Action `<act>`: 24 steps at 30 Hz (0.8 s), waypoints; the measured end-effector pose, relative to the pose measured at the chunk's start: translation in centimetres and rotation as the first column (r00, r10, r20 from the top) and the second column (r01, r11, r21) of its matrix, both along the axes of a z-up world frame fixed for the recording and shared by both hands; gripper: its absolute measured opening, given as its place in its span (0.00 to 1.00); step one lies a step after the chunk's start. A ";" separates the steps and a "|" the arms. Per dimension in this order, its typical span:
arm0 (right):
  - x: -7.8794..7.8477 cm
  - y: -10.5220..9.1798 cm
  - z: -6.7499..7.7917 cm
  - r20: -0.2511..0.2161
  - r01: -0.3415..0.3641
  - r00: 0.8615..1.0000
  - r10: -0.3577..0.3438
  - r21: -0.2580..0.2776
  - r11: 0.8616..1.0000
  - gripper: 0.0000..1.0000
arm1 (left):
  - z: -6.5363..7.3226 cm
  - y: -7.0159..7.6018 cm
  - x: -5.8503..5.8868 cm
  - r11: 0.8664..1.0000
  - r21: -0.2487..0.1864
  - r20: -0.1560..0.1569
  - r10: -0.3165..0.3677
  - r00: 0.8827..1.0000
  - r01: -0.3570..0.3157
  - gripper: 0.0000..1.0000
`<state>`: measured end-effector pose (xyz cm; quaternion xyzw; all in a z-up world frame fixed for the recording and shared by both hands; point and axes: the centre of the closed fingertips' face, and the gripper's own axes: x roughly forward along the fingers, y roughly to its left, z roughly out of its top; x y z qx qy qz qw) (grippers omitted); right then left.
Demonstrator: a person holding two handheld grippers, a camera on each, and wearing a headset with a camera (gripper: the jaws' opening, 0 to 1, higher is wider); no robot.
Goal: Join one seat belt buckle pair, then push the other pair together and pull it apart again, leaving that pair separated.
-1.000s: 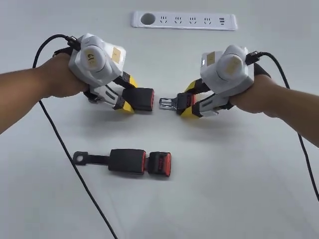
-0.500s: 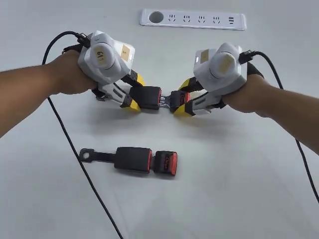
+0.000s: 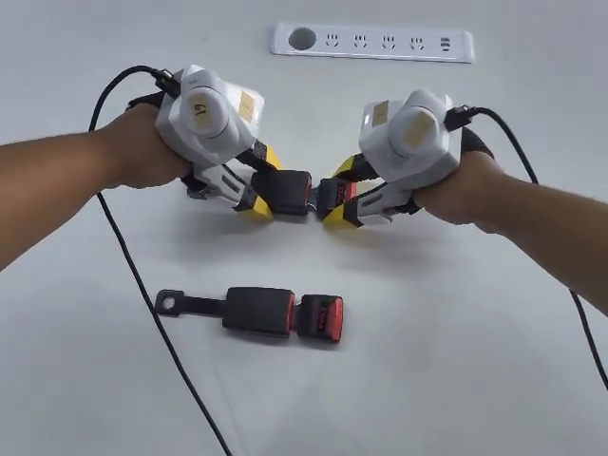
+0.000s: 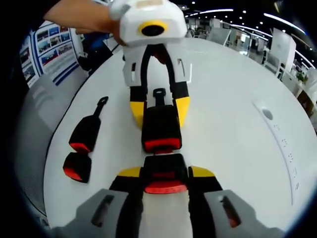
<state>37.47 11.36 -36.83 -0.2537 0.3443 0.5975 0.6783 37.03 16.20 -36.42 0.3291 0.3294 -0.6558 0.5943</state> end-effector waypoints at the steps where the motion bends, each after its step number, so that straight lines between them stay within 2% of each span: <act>1: 0.1 0.2 -0.1 -0.002 0.006 1.000 -0.006 0.002 1.000 0.34 | 0.0 0.0 0.0 1.000 0.000 -0.001 0.002 1.000 -0.002 0.33; 5: 0.3 0.5 -0.1 0.002 0.027 1.000 -0.027 -0.002 1.000 0.33 | -0.1 0.0 0.0 1.000 0.009 -0.002 0.008 1.000 -0.008 0.32; 11: 0.0 1.7 -0.1 0.031 0.004 1.000 -0.004 -0.021 1.000 0.34 | -0.1 0.1 0.0 1.000 0.021 0.000 0.004 1.000 -0.004 0.32; 15: -0.1 2.0 0.0 0.027 0.004 1.000 -0.004 -0.006 1.000 0.34 | -0.1 0.1 0.0 1.000 0.020 0.000 0.008 1.000 -0.008 0.32; 24: -0.5 2.1 0.0 0.031 0.011 0.999 -0.010 -0.026 1.000 0.33 | -0.1 0.2 0.0 1.000 0.018 0.003 -0.010 1.000 0.009 0.33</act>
